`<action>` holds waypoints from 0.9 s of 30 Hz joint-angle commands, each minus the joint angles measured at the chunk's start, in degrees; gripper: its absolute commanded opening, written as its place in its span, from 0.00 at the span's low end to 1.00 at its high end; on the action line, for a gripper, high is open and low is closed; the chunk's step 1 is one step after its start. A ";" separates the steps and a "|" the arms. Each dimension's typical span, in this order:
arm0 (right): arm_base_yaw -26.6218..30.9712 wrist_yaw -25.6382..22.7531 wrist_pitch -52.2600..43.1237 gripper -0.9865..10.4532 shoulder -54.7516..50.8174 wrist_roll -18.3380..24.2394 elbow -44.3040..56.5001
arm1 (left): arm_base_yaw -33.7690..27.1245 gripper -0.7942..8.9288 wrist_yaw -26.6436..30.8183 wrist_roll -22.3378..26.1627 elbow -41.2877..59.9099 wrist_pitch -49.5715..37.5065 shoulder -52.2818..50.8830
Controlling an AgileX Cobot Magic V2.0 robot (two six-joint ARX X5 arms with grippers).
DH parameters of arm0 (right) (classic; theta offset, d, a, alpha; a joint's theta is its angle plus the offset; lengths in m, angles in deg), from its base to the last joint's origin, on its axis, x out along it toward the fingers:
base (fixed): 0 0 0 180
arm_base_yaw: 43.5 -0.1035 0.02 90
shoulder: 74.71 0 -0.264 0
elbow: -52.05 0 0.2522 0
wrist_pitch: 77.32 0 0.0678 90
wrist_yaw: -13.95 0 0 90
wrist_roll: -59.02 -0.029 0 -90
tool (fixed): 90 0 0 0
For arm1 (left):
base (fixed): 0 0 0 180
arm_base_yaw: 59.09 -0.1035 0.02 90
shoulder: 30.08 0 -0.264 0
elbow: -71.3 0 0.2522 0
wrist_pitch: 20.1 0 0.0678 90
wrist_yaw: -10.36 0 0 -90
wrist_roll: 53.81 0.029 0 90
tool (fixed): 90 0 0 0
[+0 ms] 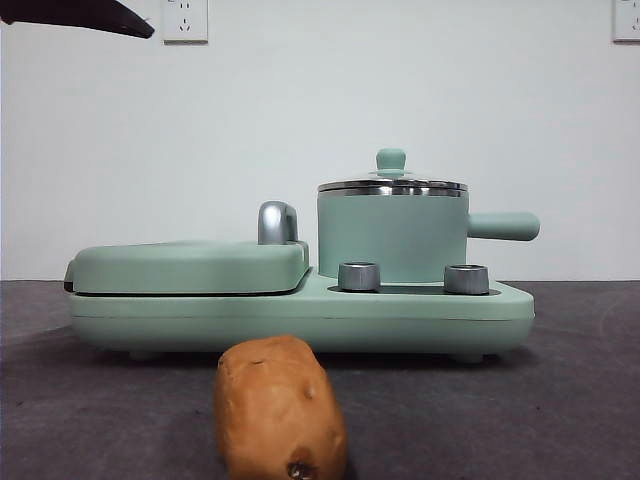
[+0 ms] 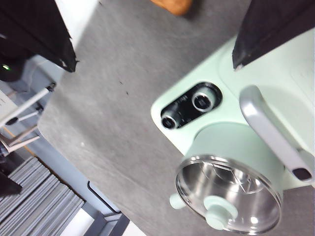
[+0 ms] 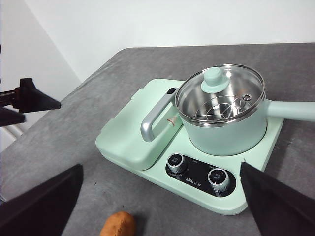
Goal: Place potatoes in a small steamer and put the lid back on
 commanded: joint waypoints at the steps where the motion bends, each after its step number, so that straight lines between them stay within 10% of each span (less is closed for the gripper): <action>1: -0.02 0.09 -0.39 0.53 0.28 -0.72 -0.92 | 1.09 0.60 2.21 -0.70 -3.32 -1.57 2.58; 27: -0.02 0.07 1.40 0.53 0.28 -0.92 -0.92 | 12.81 0.59 24.22 7.58 -51.32 7.34 51.15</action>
